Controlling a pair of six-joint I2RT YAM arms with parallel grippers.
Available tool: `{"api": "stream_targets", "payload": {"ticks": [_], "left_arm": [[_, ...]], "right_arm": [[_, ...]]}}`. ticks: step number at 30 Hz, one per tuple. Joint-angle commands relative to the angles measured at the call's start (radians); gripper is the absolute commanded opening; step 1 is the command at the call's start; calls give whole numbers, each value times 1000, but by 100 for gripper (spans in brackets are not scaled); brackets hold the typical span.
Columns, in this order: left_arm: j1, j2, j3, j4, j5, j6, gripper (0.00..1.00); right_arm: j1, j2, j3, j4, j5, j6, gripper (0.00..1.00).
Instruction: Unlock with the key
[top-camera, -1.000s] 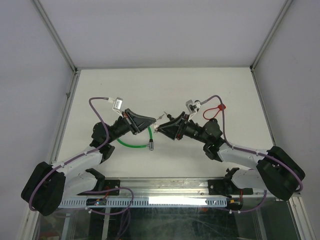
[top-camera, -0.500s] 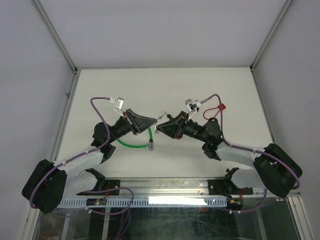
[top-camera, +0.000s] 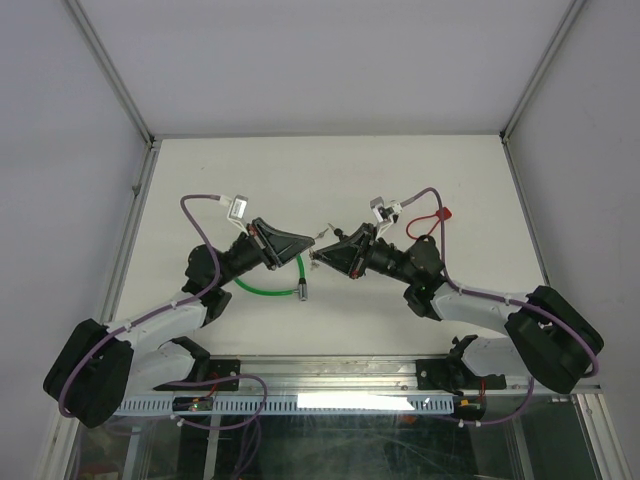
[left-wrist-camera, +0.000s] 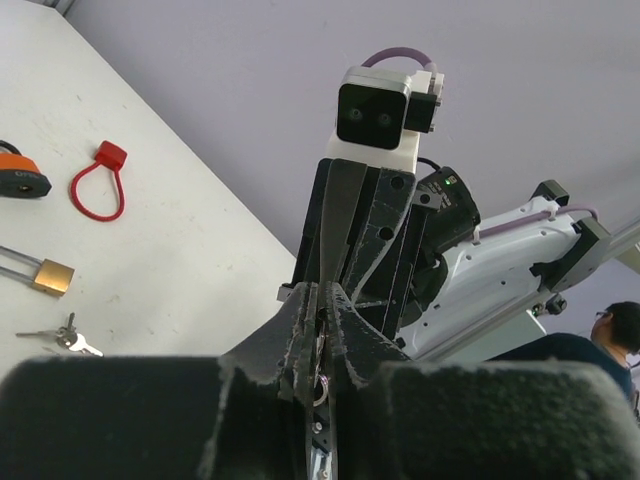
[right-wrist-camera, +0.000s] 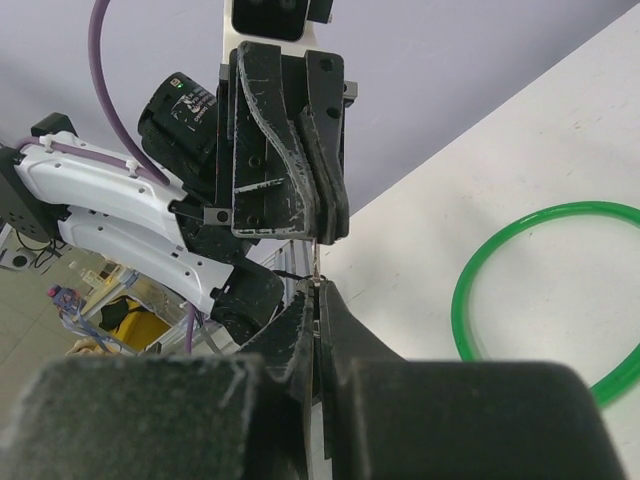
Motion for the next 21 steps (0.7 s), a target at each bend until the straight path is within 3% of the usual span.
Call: {"api": "stream_targets", "payload": {"ticks": [1,4,10,15,21], "left_arm": [[-10,-47,27,-82,-49,53,14],[-10,-107,50,-275,-101,120,32],[-10,-109,207,-737,-163,257,57],[-10,-33,308,-990,-157,306,67],[-9,126,471,-1331,-231,379,70]], "right_arm": [[-8,-21,13,49,0,-4,0],[-16,-46,-6,-3,20,-17,0],[-51,-110,-43,-165,60,-63,0],[-73,-180,-80,-296,116,-94,0],[-78,-243,-108,-406,116,-94,0]]}}
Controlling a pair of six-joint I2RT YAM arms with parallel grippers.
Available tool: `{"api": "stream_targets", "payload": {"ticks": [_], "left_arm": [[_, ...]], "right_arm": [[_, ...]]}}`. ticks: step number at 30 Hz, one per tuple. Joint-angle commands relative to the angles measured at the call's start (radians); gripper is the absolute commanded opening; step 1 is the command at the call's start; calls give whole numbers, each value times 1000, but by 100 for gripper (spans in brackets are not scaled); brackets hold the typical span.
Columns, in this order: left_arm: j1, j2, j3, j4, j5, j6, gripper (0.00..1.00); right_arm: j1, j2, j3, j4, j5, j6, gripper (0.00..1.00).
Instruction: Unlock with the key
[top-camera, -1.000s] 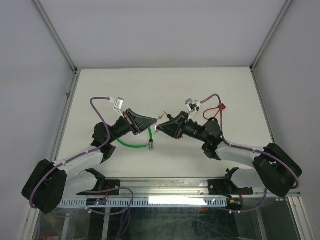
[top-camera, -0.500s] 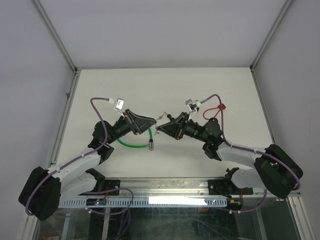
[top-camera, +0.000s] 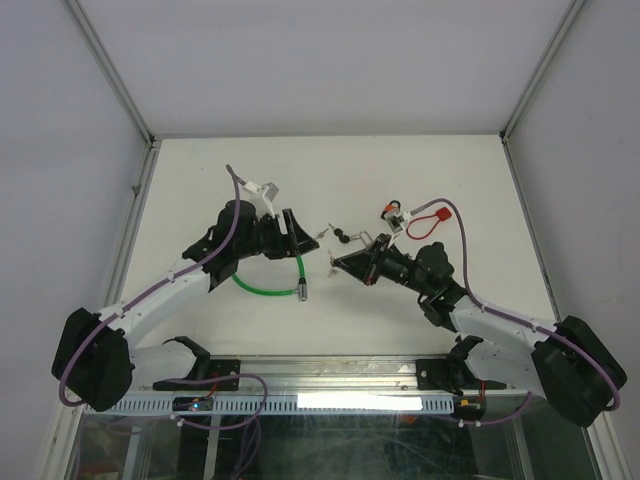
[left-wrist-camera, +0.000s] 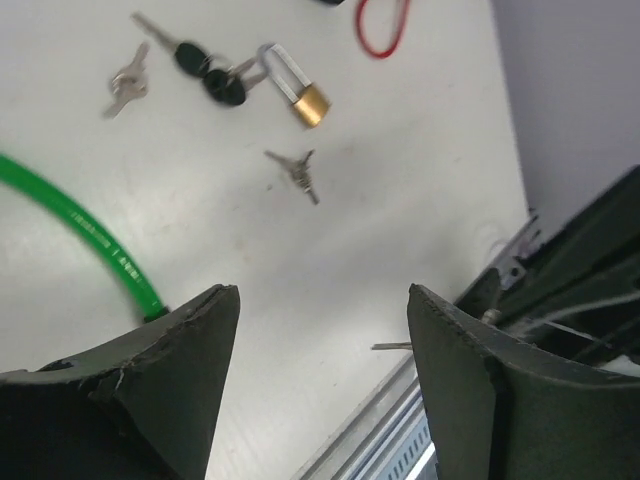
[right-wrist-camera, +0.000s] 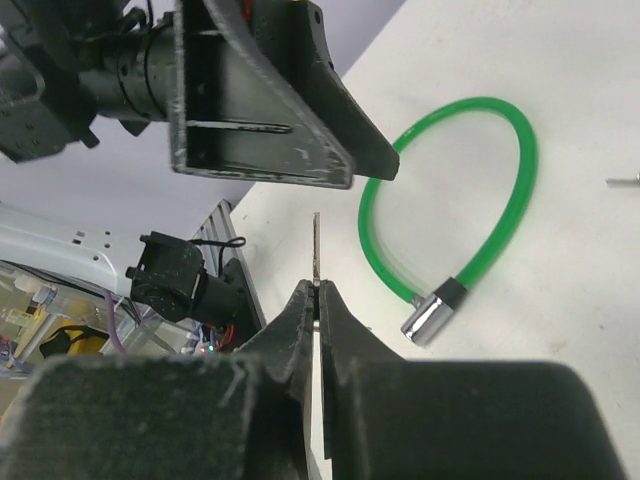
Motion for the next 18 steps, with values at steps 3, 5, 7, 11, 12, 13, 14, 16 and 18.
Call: {"api": "stream_targets", "payload": {"ticks": [3,5,7,11,12,13,14,16,18], "left_arm": [[-11,145,158,-363,-100,81,71],[-12,191,193,-401,-114,79,71],[-17,239,224,-433,-126,84,71],[-44,359,295,-494,-158,103,70],[-49,387,313,-510,-172,109,70],[-59,415,333,-526,-187,112,69],[-65,442,350,-538,-195,115,69],[-77,495,381,-564,-205,125,68],[-86,545,407,-593,-221,138,65]], "right_arm": [[-7,-75,-17,-124,111,-81,0],[-8,-89,-20,-162,118,-87,0],[-10,-101,-22,-185,118,-87,0],[-12,-123,-35,-211,165,-123,0],[-13,-126,-36,-214,168,-126,0],[-13,-128,-38,-216,169,-129,0],[-15,-128,-39,-216,169,-131,0],[-14,-124,-41,-216,170,-134,0],[-17,-120,-39,-220,170,-136,0]]}}
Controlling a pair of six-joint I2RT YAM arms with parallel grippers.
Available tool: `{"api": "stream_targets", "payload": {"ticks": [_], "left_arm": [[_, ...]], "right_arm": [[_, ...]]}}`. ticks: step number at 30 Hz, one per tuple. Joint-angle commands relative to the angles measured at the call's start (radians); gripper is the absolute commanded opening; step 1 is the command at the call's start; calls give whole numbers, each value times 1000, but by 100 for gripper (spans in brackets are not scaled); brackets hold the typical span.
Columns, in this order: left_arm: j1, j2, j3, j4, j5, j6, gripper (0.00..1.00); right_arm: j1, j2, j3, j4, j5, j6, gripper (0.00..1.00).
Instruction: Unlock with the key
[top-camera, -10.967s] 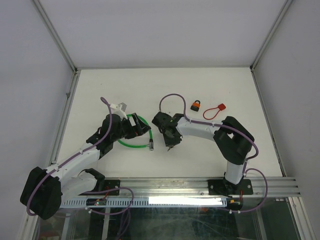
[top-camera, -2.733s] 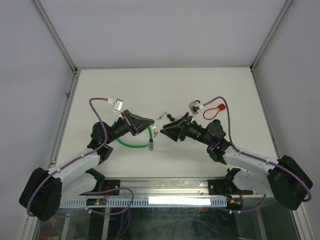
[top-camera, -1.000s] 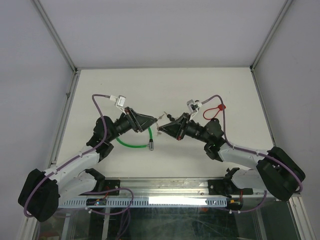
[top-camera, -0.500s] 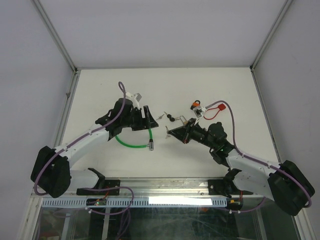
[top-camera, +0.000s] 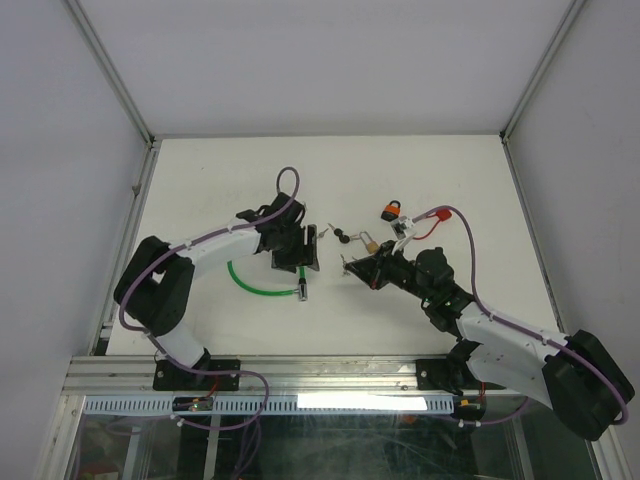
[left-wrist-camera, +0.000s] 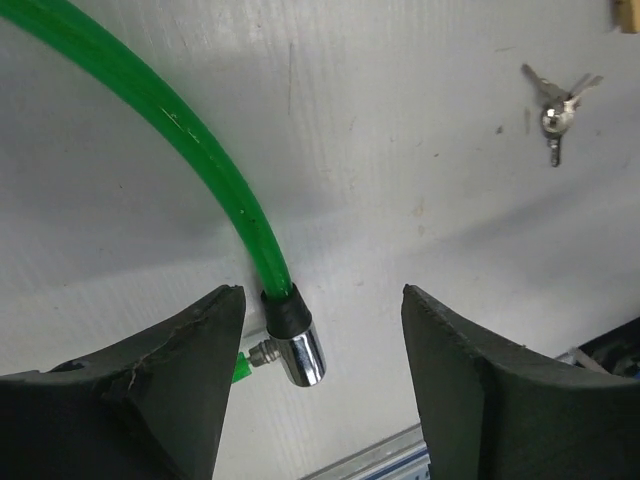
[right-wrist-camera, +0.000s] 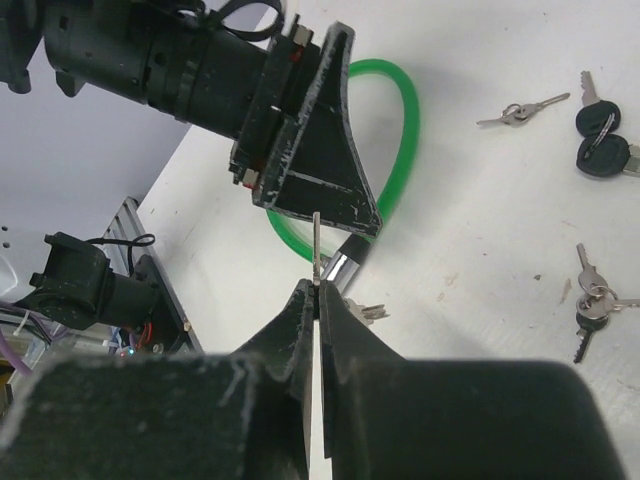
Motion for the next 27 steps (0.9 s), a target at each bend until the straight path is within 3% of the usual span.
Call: {"api": "stream_targets", "payload": {"ticks": [1,7,27], "left_arm": [[-22,80,85,-92,-60,48,64],[-42,175,135,-146,-80,59,55],[-161,286,210,-319,-252,-54,47]], "right_arm": [[-7,-15,8,11,26,-32,0],[-8,-23,5,-6,31,-47,0],[-19,19,20,-10,21,-48,0]]}}
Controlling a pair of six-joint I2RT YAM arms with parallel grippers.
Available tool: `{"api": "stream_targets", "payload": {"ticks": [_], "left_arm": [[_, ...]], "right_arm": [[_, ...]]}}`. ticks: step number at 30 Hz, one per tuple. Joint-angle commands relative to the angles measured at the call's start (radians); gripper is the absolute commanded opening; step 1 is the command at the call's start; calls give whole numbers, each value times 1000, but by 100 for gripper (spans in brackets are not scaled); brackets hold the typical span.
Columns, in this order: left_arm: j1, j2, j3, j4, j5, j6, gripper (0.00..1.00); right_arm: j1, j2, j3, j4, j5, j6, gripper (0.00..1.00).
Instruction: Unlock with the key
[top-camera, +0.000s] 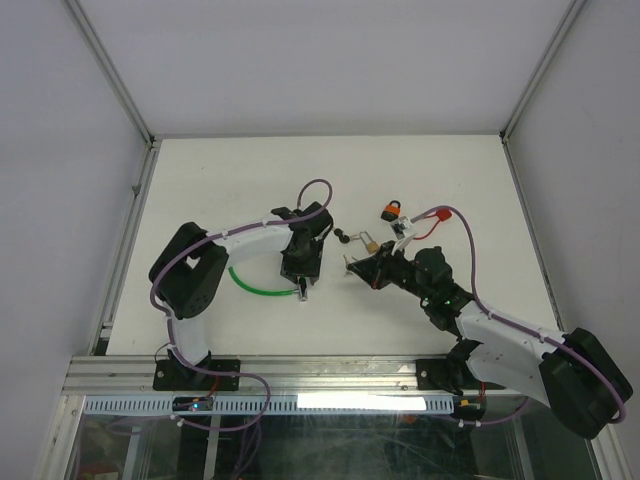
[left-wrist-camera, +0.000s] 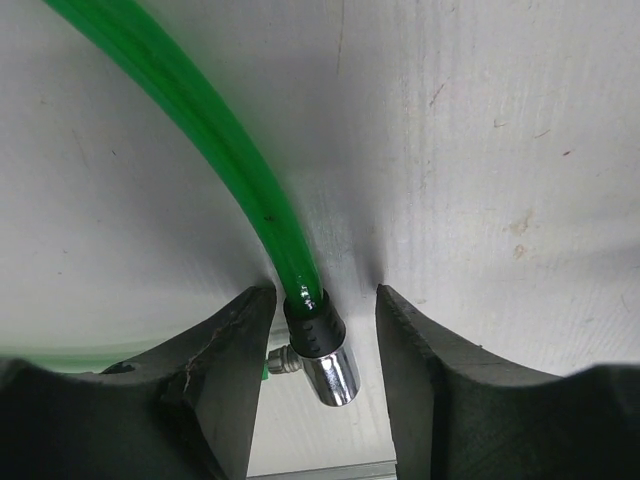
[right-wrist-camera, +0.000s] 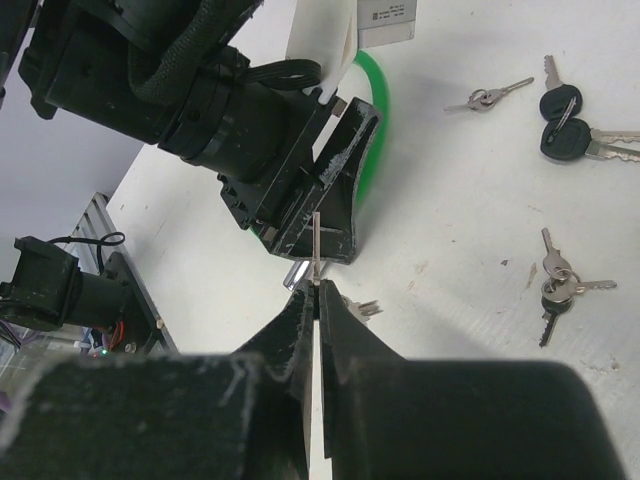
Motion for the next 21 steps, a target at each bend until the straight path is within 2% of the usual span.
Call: {"api": "stream_targets", "payload": {"ticks": [1,6,10,15,18,21], "left_arm": [[-35,59,11,-46,-48,-55,47],[-73,86,-6,-46,-43,-87,42],[-77,84,-24,-34,-33,-115,27],[-78,50,-30,5,-27,-157,13],[-72,17,-29,29,-35,-194,0],[-53,0,-14,45,-14,-233,0]], "right_arm": [[-3,5,20,32,6,-9,0],[-3,8,24,31,6,-6,0],[-3,12,28,28,-1,-4,0],[-3,9,39,-3,-2,-7,0],[-3,6,51,-28,-10,-6,0],[-3,11,65,-50,-26,-7,0]]}}
